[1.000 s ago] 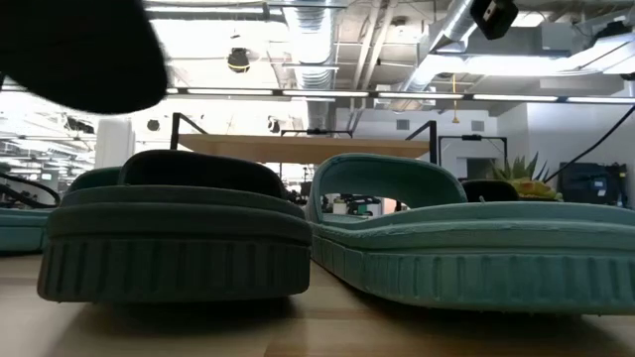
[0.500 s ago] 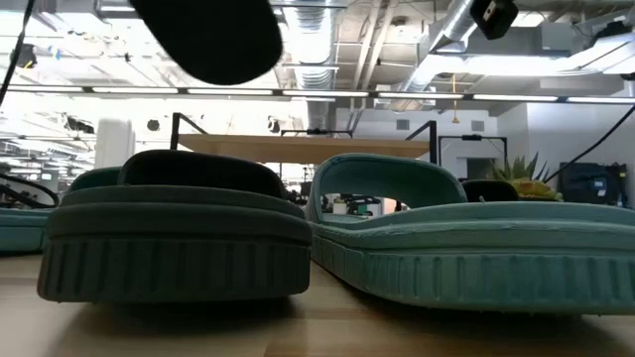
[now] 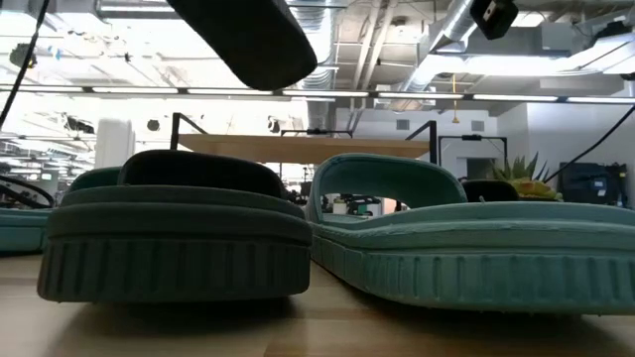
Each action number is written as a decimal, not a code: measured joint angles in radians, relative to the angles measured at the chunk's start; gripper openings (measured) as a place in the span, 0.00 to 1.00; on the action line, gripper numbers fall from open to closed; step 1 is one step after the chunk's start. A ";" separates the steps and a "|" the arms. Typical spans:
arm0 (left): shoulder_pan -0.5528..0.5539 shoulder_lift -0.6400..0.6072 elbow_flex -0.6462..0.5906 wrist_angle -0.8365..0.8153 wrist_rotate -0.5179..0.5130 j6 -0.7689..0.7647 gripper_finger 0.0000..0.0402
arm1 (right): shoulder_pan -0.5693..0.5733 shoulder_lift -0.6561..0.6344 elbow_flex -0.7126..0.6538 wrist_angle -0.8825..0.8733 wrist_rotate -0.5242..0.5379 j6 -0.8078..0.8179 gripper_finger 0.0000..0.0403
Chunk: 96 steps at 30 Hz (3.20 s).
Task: Pick and place slides into the shelf
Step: Put the black slide on the shelf
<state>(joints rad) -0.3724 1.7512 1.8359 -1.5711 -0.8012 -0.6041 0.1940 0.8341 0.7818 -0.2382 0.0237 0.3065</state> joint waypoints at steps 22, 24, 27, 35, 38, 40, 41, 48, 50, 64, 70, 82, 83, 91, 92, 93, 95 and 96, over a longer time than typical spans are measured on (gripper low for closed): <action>0.383 0.000 0.000 0.000 -0.122 0.241 0.00 | 0.002 0.000 0.000 0.001 0.000 0.034 0.24; 0.404 0.000 0.000 0.000 -0.134 0.261 0.00 | 0.002 0.000 0.000 0.000 0.001 0.042 0.24; 0.437 0.000 0.000 0.000 -0.155 0.289 0.00 | 0.002 0.000 0.000 0.002 0.001 0.043 0.24; 0.532 0.000 0.000 0.017 -0.173 0.387 0.00 | 0.002 0.000 0.000 0.042 0.003 0.043 0.24; 0.560 0.000 0.000 0.042 -0.173 0.436 0.00 | 0.002 0.000 0.000 0.044 0.003 0.043 0.24; 0.570 0.000 -0.001 0.070 -0.168 0.476 0.00 | 0.002 0.000 0.000 0.044 0.003 0.043 0.24; 0.574 0.000 -0.001 0.084 -0.163 0.494 0.00 | 0.002 0.000 0.000 0.044 0.003 0.043 0.24; 0.610 0.001 -0.001 0.100 -0.128 0.512 0.00 | 0.002 0.000 0.000 0.043 0.003 0.043 0.24; 0.622 0.001 -0.016 0.108 -0.116 0.494 0.00 | 0.002 0.000 0.000 0.043 0.003 0.041 0.24; 0.641 0.002 -0.200 0.179 -0.093 0.489 0.00 | 0.000 0.000 0.000 0.042 0.004 0.034 0.24; 0.645 0.002 -0.208 0.175 -0.101 0.515 0.00 | 0.000 0.000 0.000 0.041 0.004 0.034 0.24; 0.670 0.002 -0.208 0.175 -0.079 0.570 0.00 | 0.000 0.000 0.000 0.041 0.004 0.034 0.24; 0.670 0.002 -0.208 0.175 -0.074 0.573 0.00 | 0.000 0.000 0.000 0.041 0.004 0.034 0.24; 0.679 0.000 -0.222 0.178 -0.068 0.571 0.00 | 0.000 0.000 0.000 0.040 0.004 0.034 0.24; 0.680 0.000 -0.234 0.177 -0.068 0.570 0.00 | 0.000 0.000 0.000 0.040 0.004 0.034 0.24; 0.680 0.000 -0.249 0.176 -0.067 0.570 0.00 | 0.000 0.000 0.000 0.040 0.004 0.034 0.24; 0.679 0.000 -0.278 0.179 -0.073 0.568 0.00 | 0.001 0.000 0.000 0.037 0.004 0.034 0.24; 0.678 0.000 -0.292 0.180 -0.079 0.563 0.00 | 0.001 0.000 0.000 0.036 0.004 0.034 0.24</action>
<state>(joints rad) 0.3053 1.7508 1.5441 -1.3915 -0.8798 -0.0411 0.1945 0.8341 0.7822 -0.2020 0.0277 0.3405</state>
